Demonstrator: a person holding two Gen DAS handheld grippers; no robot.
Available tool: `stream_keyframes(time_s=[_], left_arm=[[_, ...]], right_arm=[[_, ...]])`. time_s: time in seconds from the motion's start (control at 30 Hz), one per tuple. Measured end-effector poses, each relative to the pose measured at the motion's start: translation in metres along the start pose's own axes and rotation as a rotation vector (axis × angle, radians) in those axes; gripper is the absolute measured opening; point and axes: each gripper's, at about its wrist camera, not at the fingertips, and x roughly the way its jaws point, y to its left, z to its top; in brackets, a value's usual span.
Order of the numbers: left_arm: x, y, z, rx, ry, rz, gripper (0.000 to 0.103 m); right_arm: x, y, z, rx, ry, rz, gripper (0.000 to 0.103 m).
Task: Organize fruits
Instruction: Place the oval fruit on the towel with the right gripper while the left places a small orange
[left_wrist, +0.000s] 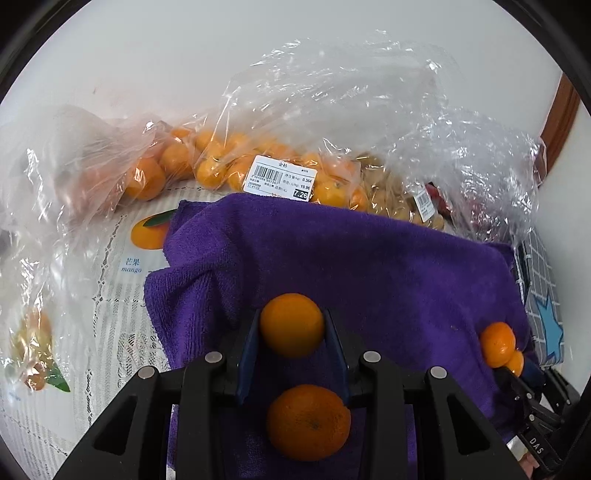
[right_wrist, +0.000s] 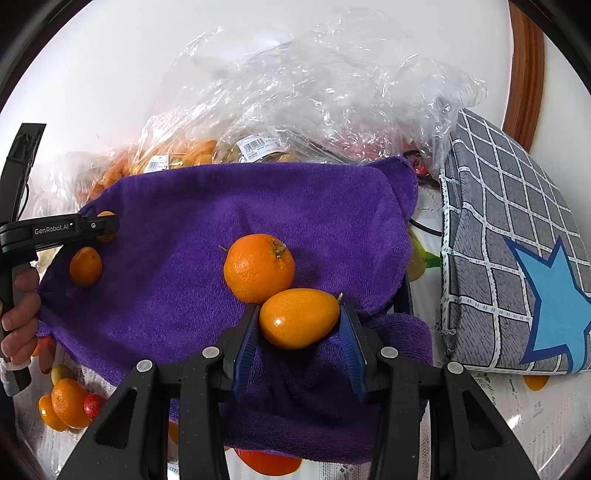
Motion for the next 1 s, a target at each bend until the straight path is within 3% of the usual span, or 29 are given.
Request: stream_keyframes(time_s=[0.1, 0.3, 0.5, 0.77, 1.0], left_arm=[[0.000, -0.001, 0.001, 0.009, 0.003, 0.005, 0.034], [-0.006, -0.005, 0.002, 0.021, 0.009, 0.029, 0.050], [-0.038, -0.003, 0.005, -0.002, -0.044, 0.044, 0.051], [-0.096, -0.004, -0.011, -0.007, -0.125, 0.019, 0.051], [-0.132, -0.001, -0.037, -0.014, -0.129, 0.002, 0.050]], right_arm=[[0.001, 0.001, 0.000, -0.005, 0.002, -0.002, 0.045], [-0.005, -0.001, -0.001, 0.015, 0.026, -0.002, 0.054], [-0.036, -0.001, -0.004, 0.035, -0.021, -0.029, 0.065], [-0.079, 0.013, -0.021, 0.002, -0.045, -0.051, 0.065], [-0.100, 0.023, -0.044, 0.043, -0.026, -0.012, 0.051]])
